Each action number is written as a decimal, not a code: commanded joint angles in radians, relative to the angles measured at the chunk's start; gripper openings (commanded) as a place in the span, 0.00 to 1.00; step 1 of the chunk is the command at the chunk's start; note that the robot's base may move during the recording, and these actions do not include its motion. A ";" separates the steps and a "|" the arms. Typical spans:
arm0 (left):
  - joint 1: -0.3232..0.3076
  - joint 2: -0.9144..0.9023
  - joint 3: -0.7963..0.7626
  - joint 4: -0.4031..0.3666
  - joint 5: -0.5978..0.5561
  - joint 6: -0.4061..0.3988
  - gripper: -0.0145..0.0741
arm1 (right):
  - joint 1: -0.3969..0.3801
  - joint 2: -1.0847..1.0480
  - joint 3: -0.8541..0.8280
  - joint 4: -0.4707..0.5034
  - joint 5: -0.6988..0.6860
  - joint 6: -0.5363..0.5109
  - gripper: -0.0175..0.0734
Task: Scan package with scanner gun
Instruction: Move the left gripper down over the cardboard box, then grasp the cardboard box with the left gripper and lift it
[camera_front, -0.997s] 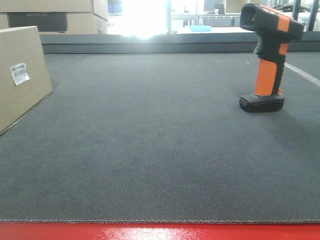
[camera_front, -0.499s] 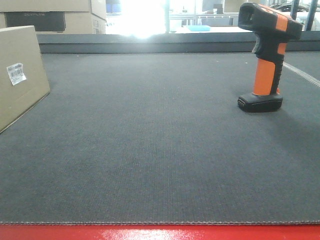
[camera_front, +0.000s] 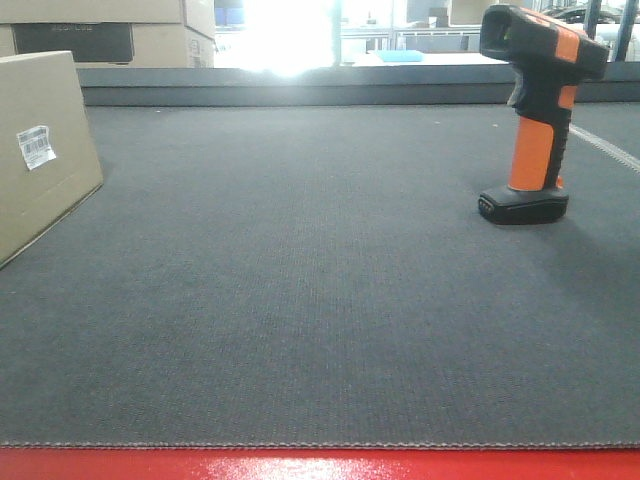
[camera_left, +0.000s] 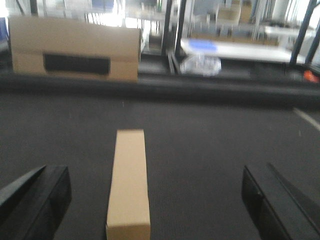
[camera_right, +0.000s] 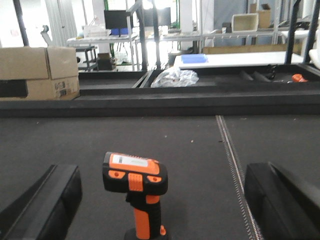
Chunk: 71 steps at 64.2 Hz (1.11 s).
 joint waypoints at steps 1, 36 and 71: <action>-0.007 0.081 -0.071 -0.016 0.089 -0.007 0.84 | 0.026 0.026 -0.011 -0.014 -0.008 0.000 0.82; 0.006 0.822 -0.737 0.101 0.633 -0.002 0.84 | 0.086 0.094 -0.011 -0.016 -0.014 0.000 0.82; 0.006 1.180 -0.854 0.133 0.669 0.000 0.84 | 0.107 0.094 -0.011 -0.016 -0.014 0.000 0.82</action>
